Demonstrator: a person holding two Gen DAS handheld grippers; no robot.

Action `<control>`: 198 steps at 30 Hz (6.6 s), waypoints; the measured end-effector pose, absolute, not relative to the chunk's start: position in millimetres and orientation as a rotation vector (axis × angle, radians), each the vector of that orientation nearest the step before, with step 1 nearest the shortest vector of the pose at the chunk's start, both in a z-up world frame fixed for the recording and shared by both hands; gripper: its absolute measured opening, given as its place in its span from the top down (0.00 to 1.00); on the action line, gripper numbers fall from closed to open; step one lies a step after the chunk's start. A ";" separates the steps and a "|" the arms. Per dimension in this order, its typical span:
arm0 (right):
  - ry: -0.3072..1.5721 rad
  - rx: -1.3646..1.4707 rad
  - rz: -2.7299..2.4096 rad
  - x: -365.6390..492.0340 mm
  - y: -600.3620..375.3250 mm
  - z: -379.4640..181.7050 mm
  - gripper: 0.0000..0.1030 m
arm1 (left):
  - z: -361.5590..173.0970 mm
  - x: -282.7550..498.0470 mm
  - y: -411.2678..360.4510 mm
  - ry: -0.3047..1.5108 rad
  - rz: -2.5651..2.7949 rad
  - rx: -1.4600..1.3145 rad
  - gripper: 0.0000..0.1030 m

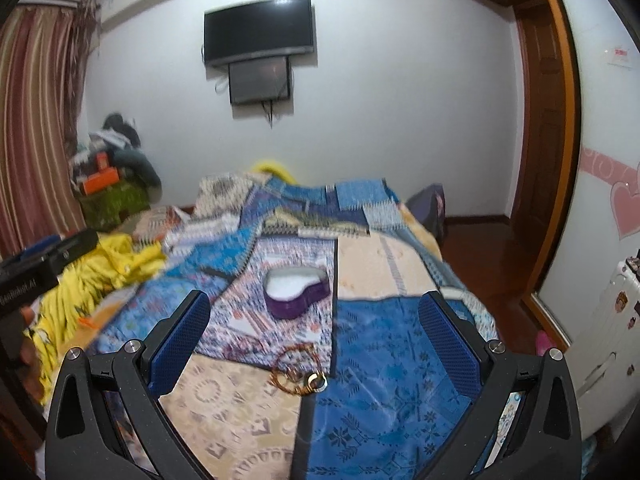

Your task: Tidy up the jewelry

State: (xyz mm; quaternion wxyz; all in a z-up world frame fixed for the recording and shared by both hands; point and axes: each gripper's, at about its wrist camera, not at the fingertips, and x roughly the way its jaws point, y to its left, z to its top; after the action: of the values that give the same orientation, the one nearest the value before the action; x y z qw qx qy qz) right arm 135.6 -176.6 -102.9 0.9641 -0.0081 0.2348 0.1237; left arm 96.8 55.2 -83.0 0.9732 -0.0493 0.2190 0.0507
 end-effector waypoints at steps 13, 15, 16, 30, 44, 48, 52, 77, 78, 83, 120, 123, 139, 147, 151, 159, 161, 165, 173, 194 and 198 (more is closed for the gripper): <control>0.713 -0.013 0.294 171.5 -182.6 -152.8 0.27 | -156.6 137.9 54.1 0.745 0.020 -0.043 0.50; 0.737 -0.007 0.301 179.0 -183.1 -158.5 0.33 | -163.4 143.6 52.1 0.779 -0.007 -0.056 0.52; 0.752 -0.001 0.309 181.5 -183.7 -160.9 0.35 | -165.2 145.4 51.4 0.792 -0.017 -0.059 0.55; 0.839 0.012 0.409 187.7 -177.6 -171.6 0.65 | -182.7 160.3 34.7 0.924 -0.191 -0.107 0.71; 0.887 -0.004 0.437 200.6 -162.1 -186.4 0.73 | -189.3 171.4 39.9 0.951 -0.201 -0.184 0.73; 0.886 -0.036 0.426 201.4 -158.5 -188.6 0.73 | -191.3 174.1 38.6 0.953 -0.195 -0.189 0.73; 0.880 -0.064 0.424 200.0 -155.6 -188.6 0.74 | -193.5 177.6 39.8 0.956 -0.197 -0.204 0.73; 0.784 -0.029 0.360 195.6 -177.6 -157.9 0.87 | -173.7 163.1 39.1 0.890 -0.196 -0.175 0.91; 0.793 -0.025 0.352 196.1 -181.0 -158.2 0.81 | -174.2 163.1 40.3 0.898 -0.197 -0.180 0.91; 0.826 -0.013 0.303 194.3 -196.1 -165.7 0.60 | -181.9 164.4 46.0 0.944 -0.187 -0.208 0.91; 0.851 -0.095 0.432 201.8 -175.1 -191.5 0.84 | -192.7 166.2 24.8 0.937 -0.153 -0.074 0.89; 0.834 -0.084 0.429 201.1 -176.4 -184.9 0.84 | -187.4 164.5 23.4 0.922 -0.158 -0.078 0.89; 0.748 -0.050 0.426 207.2 -180.8 -157.5 0.95 | -149.4 172.2 18.9 0.811 -0.170 -0.094 0.89; 0.822 -0.038 0.440 198.8 -192.8 -170.1 0.77 | -157.5 171.5 16.5 0.836 -0.175 -0.100 0.89; 0.828 -0.023 0.453 203.5 -188.4 -172.2 0.69 | -162.5 172.0 17.0 0.854 -0.171 -0.114 0.89; 0.891 -0.059 0.434 216.3 -172.0 -193.4 0.69 | -161.2 169.4 17.0 0.849 -0.167 -0.105 0.89; 0.884 -0.045 0.434 215.2 -175.0 -193.8 0.69 | -161.0 169.3 17.1 0.848 -0.166 -0.106 0.89; 0.883 -0.030 0.446 213.4 -177.9 -190.8 0.85 | -160.9 170.8 16.1 0.847 -0.171 -0.112 0.89; 0.845 -0.018 0.458 208.1 -180.4 -181.2 0.94 | -155.8 172.4 11.5 0.831 -0.182 -0.109 0.89; 0.905 -0.011 0.413 218.7 -176.1 -192.8 0.73 | -154.4 172.5 15.5 0.826 -0.172 -0.118 0.89; 0.910 0.009 0.414 222.7 -179.4 -194.7 0.74 | -154.3 173.2 16.1 0.826 -0.173 -0.124 0.89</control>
State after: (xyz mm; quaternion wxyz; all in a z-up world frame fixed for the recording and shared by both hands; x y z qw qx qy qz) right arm 222.7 -179.4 -194.7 0.8776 0.0043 0.4362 0.1985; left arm 173.2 16.1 -154.3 0.9104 -0.0599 0.4006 -0.0839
